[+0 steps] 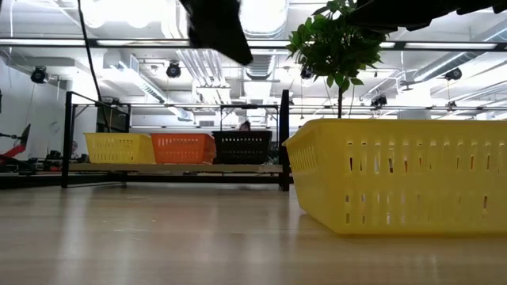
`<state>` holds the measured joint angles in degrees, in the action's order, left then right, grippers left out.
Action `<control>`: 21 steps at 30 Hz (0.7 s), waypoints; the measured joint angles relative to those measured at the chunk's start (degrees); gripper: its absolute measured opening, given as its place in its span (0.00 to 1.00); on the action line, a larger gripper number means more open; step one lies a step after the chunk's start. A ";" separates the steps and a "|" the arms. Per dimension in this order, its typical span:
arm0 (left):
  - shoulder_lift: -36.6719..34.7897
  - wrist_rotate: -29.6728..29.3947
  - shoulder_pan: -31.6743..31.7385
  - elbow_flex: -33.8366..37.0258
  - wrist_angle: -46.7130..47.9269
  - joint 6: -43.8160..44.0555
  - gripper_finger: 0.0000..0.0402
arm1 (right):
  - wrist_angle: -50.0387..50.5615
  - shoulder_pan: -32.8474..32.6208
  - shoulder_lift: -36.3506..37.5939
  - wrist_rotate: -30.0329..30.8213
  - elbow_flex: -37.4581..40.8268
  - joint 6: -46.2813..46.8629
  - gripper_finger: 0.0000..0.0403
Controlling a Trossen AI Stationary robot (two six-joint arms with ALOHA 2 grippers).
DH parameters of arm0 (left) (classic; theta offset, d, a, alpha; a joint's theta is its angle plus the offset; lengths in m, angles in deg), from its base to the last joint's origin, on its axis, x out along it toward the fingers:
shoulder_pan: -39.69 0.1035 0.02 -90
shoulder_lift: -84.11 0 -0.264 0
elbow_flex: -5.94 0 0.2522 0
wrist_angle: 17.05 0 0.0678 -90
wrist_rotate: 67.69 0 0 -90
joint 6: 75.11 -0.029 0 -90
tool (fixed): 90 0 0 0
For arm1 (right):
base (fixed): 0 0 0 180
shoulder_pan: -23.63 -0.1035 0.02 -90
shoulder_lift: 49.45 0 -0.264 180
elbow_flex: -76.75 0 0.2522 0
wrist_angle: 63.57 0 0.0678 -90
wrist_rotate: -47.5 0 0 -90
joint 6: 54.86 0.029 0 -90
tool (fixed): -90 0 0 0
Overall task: Stack baskets on shelf by color
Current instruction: Stack the black basket on the black basket on the shelf
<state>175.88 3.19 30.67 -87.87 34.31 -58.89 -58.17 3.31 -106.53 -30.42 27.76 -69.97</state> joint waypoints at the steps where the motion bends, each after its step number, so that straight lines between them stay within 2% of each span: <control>1: -0.54 0.43 -2.18 0.18 0.47 2.80 0.10 | -0.02 0.00 0.00 0.00 0.00 0.04 0.08; 7: -2.37 7.87 -14.14 0.46 12.22 25.15 0.10 | 0.00 0.00 0.00 0.00 0.00 0.07 0.08; 11: -2.75 16.58 -20.80 0.63 20.63 44.54 0.10 | 0.01 -0.02 0.00 0.00 0.00 0.09 0.08; 13: -2.66 21.32 -23.86 0.87 24.51 50.88 0.10 | 0.02 -0.01 0.00 -0.01 0.00 0.12 0.08; 15: -2.28 23.61 -26.94 0.98 26.20 52.59 0.10 | 0.01 0.00 0.00 -0.02 0.00 0.53 0.08; 18: -2.20 23.79 -31.68 1.11 27.58 49.82 0.10 | 0.00 0.00 0.00 -0.02 0.00 0.91 0.08; 21: -2.20 24.07 -35.75 1.64 27.93 50.83 0.11 | 0.00 0.00 0.00 -0.02 0.00 1.03 0.08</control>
<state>173.69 27.25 -5.07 -86.23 62.25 -8.06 -58.17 3.32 -106.53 -30.45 27.76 -68.95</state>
